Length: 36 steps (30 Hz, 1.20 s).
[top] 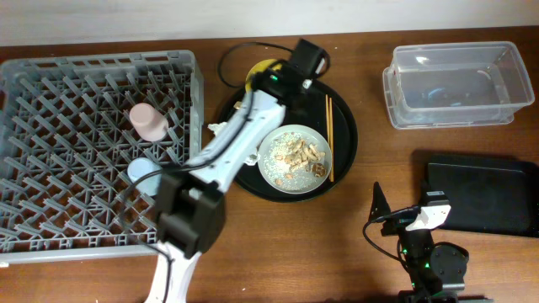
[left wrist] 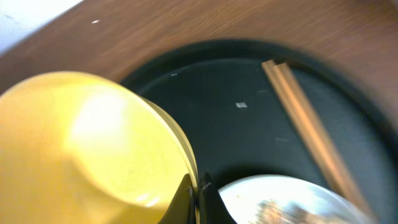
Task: Sort waste into correct bins and load items into the dishwasher rack
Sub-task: 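Lift the yellow bowl and carry it to the rack's left side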
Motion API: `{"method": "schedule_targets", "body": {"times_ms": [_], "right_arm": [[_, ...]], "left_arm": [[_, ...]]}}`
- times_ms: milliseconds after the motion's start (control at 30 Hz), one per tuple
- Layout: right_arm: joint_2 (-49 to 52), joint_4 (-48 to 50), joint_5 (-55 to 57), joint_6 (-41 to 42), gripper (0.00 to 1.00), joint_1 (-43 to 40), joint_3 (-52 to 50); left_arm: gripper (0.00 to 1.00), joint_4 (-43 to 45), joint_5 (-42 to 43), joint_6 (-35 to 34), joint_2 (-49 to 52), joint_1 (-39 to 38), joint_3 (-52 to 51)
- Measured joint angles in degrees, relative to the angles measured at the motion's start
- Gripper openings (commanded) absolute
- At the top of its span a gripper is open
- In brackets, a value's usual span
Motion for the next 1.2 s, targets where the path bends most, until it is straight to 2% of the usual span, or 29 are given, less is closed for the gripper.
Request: {"method": "schedule_targets", "body": {"times_ms": [100,233,300,367,433,633,833,967,1200], "right_arm": [[0.0,0.0,0.0,0.0,0.98,0.0,0.0],[0.0,0.0,0.0,0.0,0.98,0.0,0.0],[0.0,0.0,0.0,0.0,0.98,0.0,0.0],[0.0,0.0,0.0,0.0,0.99,0.0,0.0],[0.0,0.0,0.0,0.0,0.98,0.0,0.0],[0.0,0.0,0.0,0.0,0.98,0.0,0.0],[0.0,0.0,0.0,0.0,0.98,0.0,0.0],[0.0,0.0,0.0,0.0,0.98,0.0,0.0],[0.0,0.0,0.0,0.0,0.98,0.0,0.0]], "left_arm": [[0.0,-3.2,11.8,-4.7,-6.1,5.5,0.3],[0.0,-9.1,28.6,-10.0,-12.4,20.8,2.2],[0.0,-13.6,40.8,-12.1,-13.0,29.8,2.4],[0.0,-19.6,52.0,-12.8,-13.0,37.7,2.0],[0.0,-22.9,57.9,-12.2,-13.0,44.0,2.0],[0.0,-30.2,69.9,-4.7,-13.0,59.2,1.7],[0.0,-30.3,79.4,0.1,-13.0,66.6,-2.7],[0.0,-26.5,84.1,2.3,-13.0,68.4,-7.5],[0.0,-17.9,86.4,3.1,-13.0,72.3,-16.9]]}}
